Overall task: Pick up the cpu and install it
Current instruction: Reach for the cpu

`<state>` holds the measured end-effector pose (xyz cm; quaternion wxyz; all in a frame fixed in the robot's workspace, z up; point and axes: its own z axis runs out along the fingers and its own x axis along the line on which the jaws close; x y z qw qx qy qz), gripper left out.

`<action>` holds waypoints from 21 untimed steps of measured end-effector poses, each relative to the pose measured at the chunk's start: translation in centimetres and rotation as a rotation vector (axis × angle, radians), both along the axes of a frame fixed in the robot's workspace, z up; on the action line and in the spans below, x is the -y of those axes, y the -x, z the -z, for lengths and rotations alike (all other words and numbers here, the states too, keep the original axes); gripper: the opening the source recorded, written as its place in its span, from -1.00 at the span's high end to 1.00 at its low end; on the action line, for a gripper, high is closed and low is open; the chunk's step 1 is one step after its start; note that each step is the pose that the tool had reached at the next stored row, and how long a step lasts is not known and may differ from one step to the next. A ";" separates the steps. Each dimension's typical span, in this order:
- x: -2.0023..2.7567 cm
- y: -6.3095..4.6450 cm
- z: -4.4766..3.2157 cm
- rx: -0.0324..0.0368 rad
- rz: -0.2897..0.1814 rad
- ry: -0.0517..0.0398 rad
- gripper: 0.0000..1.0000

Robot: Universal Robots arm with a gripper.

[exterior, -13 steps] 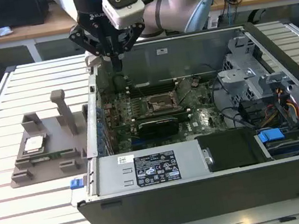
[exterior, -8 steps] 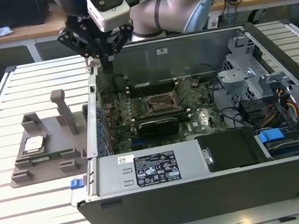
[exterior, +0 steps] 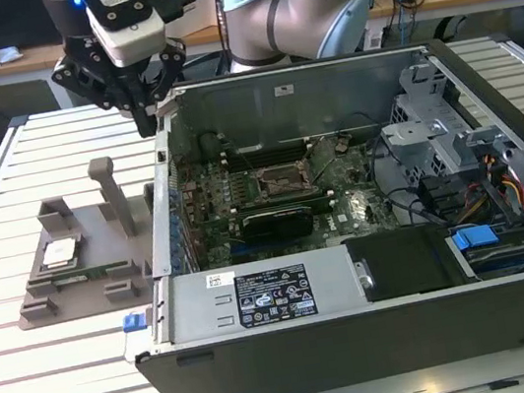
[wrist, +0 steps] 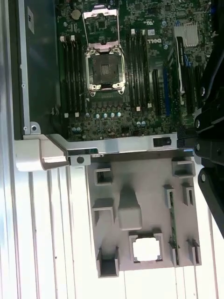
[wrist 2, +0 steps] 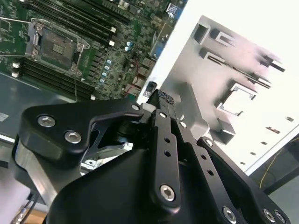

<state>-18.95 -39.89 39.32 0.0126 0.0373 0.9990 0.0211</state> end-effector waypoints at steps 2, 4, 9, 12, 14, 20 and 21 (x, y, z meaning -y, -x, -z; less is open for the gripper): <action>0.00 0.6 0.00 0.0000 0.000 0.0001 0.79; 0.00 1.5 0.00 0.0000 0.000 0.0001 0.79; 0.00 2.4 0.00 0.0000 0.000 0.0001 0.79; 0.00 3.1 0.00 0.0000 0.000 0.0001 0.79; 0.00 3.5 0.00 0.0000 0.000 0.0000 0.79; 0.00 4.2 0.01 0.0000 0.000 0.0000 0.79; 0.00 4.3 0.00 -0.0001 0.000 0.0000 0.79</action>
